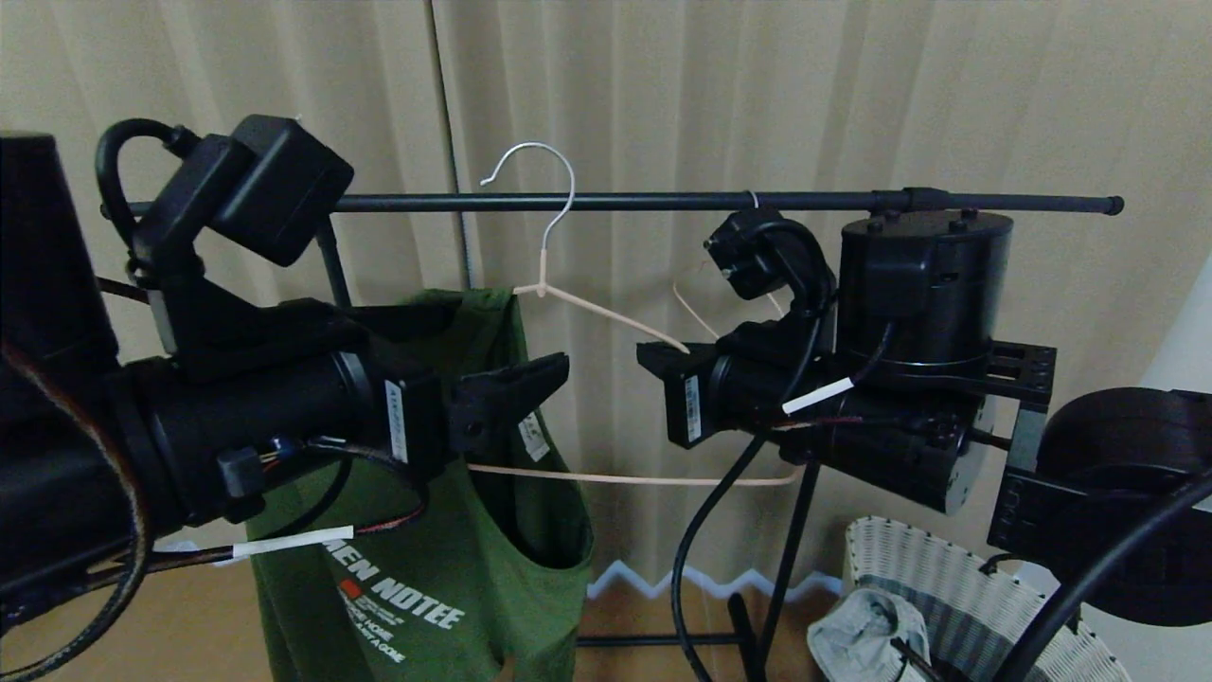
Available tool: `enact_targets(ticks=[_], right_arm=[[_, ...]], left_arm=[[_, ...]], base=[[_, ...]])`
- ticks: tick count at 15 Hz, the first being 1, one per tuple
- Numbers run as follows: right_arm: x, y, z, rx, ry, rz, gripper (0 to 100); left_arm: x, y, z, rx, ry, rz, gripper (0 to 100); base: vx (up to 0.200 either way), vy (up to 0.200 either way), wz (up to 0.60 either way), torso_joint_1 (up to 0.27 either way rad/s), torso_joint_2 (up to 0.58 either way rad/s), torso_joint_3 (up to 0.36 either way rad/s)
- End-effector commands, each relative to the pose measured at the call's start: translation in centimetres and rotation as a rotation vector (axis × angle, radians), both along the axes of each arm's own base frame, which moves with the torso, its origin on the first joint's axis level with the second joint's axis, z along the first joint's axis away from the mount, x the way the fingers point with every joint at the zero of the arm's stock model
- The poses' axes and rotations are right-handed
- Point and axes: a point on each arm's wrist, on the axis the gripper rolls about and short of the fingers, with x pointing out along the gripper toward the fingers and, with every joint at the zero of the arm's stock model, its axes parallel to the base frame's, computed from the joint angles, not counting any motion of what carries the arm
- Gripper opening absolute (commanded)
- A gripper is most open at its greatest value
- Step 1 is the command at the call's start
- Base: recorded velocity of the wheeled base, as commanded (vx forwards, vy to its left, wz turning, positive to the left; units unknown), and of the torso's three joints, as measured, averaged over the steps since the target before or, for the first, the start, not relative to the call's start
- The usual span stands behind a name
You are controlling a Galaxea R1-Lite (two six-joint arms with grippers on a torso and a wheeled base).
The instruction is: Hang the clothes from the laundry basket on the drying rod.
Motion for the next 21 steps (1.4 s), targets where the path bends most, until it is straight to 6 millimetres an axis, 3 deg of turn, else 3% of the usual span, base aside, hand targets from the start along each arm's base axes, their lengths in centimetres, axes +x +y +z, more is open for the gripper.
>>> enact_targets(ticks=[1, 5, 9, 11, 16, 21], right_arm=[[0.0, -1.0, 0.5, 0.004, -0.018, -0.020, 0], [-0.4, -3.6, 1.0, -0.024, -0.092, -0.052, 0], [-1.4, -5.1, 0.9, -0.027, -0.167, -0.058, 0], [-2.1, -5.7, 0.7, -0.029, -0.186, -0.051, 0], [-2.7, -6.1, 1.0, -0.019, -0.214, 0.014, 0], [-2.8, -5.9, 1.1, -0.031, -0.254, 0.068, 0]], left_arm=[[-0.9, 0.9, 0.3, -0.019, -0.026, -0.005, 100], [-2.5, 2.6, 2.0, -0.060, -0.100, 0.002, 100], [-2.0, 4.3, 2.4, 0.064, -0.211, 0.079, 100], [-1.8, 4.4, 2.4, 0.135, -0.269, -0.013, 100], [1.8, 4.4, 0.8, 0.348, -0.341, -0.137, 100], [3.9, 3.2, 1.1, 0.388, -0.367, -0.153, 100]], base=[[0.000, 0.000, 0.00, 0.000, 0.00, 0.000], [0.000, 0.000, 0.00, 0.000, 0.00, 0.000], [0.000, 0.000, 0.00, 0.000, 0.00, 0.000], [0.000, 0.000, 0.00, 0.000, 0.00, 0.000], [0.000, 0.000, 0.00, 0.000, 0.00, 0.000], [0.000, 0.000, 0.00, 0.000, 0.00, 0.000]])
